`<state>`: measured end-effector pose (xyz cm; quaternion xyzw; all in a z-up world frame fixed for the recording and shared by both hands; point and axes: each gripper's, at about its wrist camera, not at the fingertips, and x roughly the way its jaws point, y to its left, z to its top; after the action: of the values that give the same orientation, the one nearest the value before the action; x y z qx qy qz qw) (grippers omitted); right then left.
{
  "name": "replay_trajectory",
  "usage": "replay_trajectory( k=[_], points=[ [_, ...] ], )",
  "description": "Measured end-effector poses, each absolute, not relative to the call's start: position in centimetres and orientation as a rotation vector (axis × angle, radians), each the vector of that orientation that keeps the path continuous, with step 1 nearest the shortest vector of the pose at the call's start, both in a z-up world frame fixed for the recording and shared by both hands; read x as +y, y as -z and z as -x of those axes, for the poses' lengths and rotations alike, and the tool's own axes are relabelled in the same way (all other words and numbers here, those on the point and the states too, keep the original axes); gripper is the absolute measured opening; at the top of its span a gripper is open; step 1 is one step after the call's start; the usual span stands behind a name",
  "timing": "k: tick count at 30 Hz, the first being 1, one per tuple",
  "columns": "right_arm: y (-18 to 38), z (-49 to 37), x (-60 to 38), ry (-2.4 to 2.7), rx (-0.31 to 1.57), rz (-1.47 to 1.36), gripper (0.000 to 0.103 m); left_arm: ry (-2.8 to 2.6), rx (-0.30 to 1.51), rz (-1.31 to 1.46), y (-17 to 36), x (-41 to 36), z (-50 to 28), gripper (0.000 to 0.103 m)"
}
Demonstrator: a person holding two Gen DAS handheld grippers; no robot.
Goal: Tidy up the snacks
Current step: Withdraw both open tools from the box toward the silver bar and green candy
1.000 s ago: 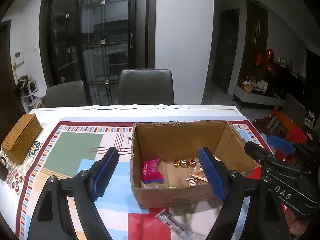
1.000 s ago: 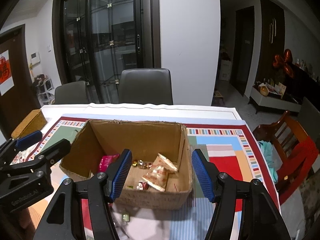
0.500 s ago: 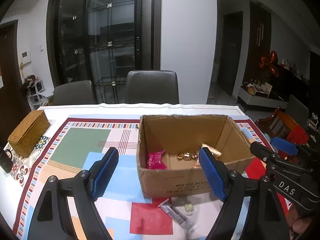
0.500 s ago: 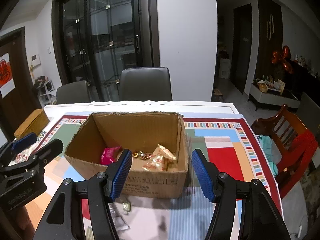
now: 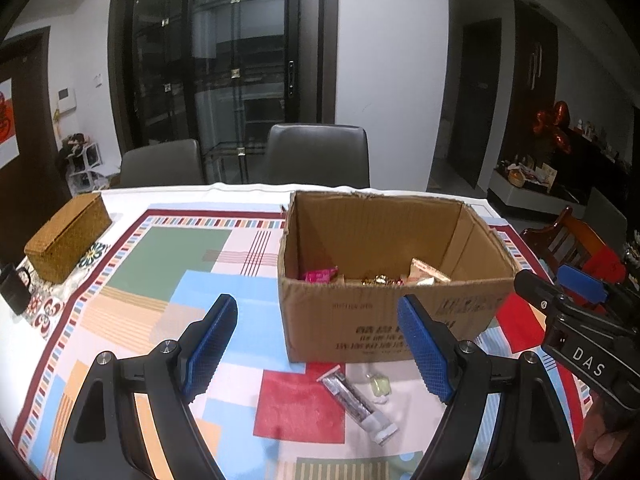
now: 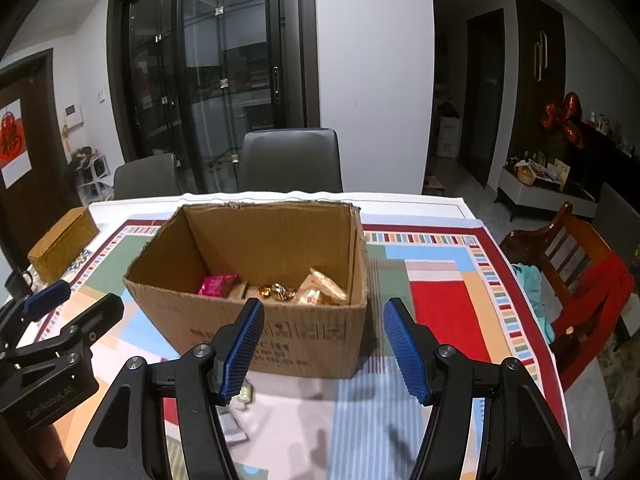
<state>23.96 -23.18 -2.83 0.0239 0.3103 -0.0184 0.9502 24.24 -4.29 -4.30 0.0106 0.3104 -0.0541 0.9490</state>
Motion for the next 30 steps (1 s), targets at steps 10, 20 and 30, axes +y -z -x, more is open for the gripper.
replay_trajectory(
  k=[10, 20, 30],
  points=[
    [4.5, -23.2, -23.4, 0.022, 0.648, -0.043, 0.063, 0.072, 0.652, -0.010, 6.4, -5.1, -23.1, 0.082],
    [7.0, -23.1, -23.8, 0.008, 0.689, -0.037, 0.063, 0.028, 0.676, 0.040, 9.0, -5.5, -22.7, 0.082],
    [10.0, -23.0, -23.9, 0.023, 0.719, -0.054, 0.063, 0.009, 0.758, 0.086, 13.3, -6.3, -23.5, 0.070]
  ],
)
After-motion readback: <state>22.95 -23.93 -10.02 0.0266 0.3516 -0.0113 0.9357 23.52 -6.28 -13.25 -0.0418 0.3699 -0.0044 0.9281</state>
